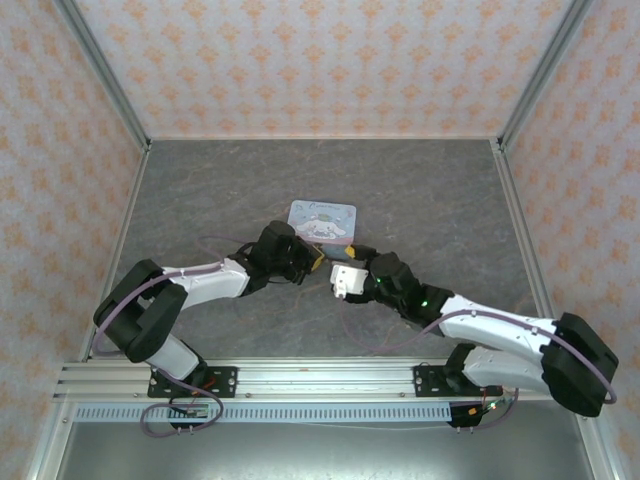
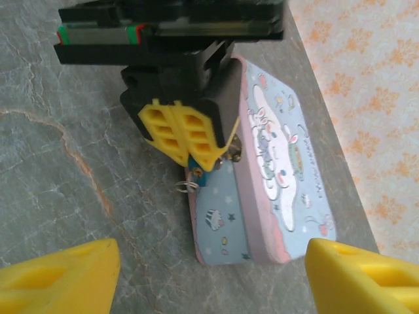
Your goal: Unlock a padlock with a key
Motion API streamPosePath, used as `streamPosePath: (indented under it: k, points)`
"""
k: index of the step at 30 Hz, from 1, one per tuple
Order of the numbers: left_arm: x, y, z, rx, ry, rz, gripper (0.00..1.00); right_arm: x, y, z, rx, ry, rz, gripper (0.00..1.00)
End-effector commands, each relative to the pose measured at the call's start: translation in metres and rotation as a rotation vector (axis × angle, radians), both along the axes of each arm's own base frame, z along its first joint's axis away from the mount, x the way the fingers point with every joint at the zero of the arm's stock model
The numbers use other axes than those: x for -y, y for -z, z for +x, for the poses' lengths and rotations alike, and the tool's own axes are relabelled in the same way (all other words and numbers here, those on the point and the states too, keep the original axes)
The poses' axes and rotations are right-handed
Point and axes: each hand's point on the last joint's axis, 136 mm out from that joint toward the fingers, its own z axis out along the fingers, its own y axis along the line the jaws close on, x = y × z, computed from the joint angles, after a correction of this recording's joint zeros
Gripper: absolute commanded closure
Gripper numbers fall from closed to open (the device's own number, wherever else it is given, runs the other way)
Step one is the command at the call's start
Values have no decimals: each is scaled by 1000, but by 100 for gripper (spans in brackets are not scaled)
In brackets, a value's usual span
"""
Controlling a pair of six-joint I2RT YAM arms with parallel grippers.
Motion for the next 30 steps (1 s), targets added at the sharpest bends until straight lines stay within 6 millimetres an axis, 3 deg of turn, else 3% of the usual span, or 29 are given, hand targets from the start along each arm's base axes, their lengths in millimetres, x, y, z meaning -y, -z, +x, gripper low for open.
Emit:
streamPosePath:
  k: [1,3,13,30]
  points:
    - [12,-32,7,50,-6,-78,100,-7,-8,11,38,50,95,28]
    - [13,-32,6,46,-6,-82,100,-10,-11,13,31,61,126,31]
    - [17,-35,5,41,-4,-89,100,-19,18,18,-41,79,121,44]
    - [18,-35,3,33,6,-86,100,-31,29,31,-47,101,122,61]
